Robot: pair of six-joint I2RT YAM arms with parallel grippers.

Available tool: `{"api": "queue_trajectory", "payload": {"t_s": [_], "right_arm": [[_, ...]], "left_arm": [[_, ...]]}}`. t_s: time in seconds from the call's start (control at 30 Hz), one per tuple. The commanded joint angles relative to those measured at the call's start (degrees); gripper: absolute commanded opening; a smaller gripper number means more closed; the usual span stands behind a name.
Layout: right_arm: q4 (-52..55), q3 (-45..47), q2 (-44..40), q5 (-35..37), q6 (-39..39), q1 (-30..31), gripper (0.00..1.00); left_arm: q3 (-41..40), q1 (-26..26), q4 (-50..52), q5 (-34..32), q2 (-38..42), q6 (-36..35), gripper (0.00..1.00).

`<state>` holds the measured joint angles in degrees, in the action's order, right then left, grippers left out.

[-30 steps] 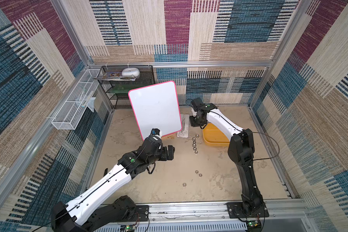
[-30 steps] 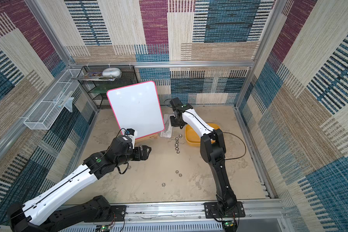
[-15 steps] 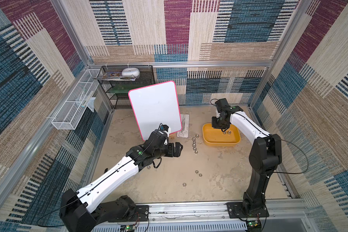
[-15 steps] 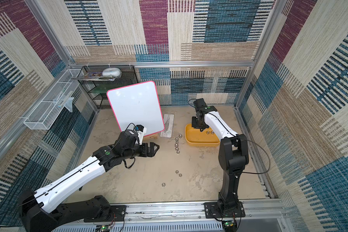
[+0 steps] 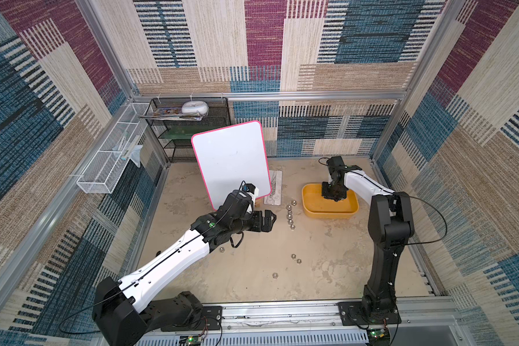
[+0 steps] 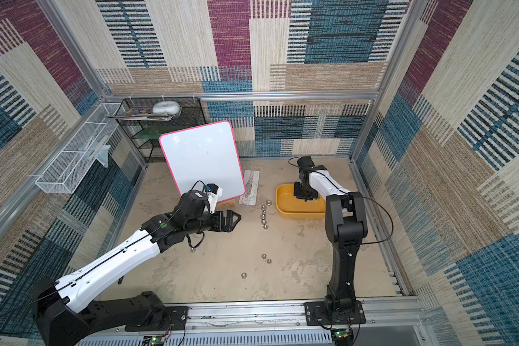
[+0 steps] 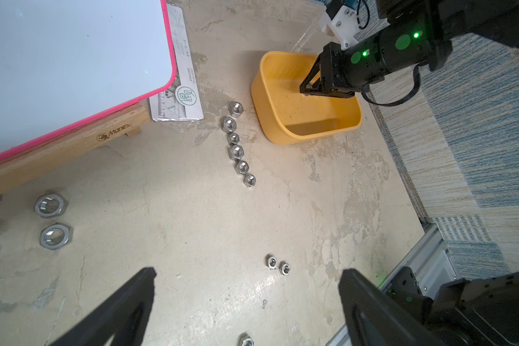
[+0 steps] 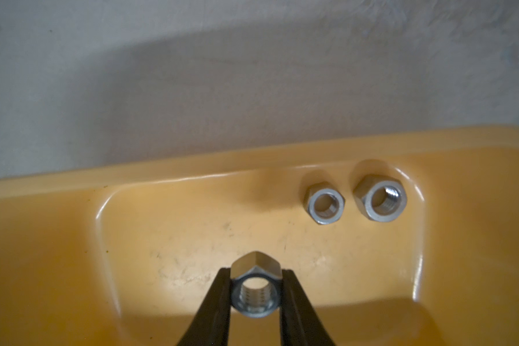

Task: Put the nuts on the desktop into the storage box
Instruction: Place the nut in the storage box, then pick up the nut from the center of the board.

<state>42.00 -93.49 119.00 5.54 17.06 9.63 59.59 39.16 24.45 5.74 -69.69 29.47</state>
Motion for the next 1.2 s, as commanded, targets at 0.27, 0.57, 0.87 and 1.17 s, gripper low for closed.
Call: {"api": "queue_trajectory", "payload": {"t_s": [0.27,0.57,0.87,1.17], "right_arm": [[-0.6,-4.0,5.6,0.0,-1.2,-1.3,0.30],[-0.3,-3.5,2.5,-0.2,-0.7,-1.1,0.39],[1.9,-3.4,-5.2,0.1,0.4,1.9,0.40],[5.4,-10.4,-3.0,1.7,2.0,12.6,0.41]], "left_arm": [[0.2,0.0,0.1,-0.7,-0.3,-0.5,1.00],[-0.2,0.0,0.1,-0.6,0.1,-0.1,1.00],[-1.1,0.0,0.3,-1.5,1.1,1.2,1.00],[-3.3,0.0,3.6,-7.6,4.5,3.0,1.00]]}}
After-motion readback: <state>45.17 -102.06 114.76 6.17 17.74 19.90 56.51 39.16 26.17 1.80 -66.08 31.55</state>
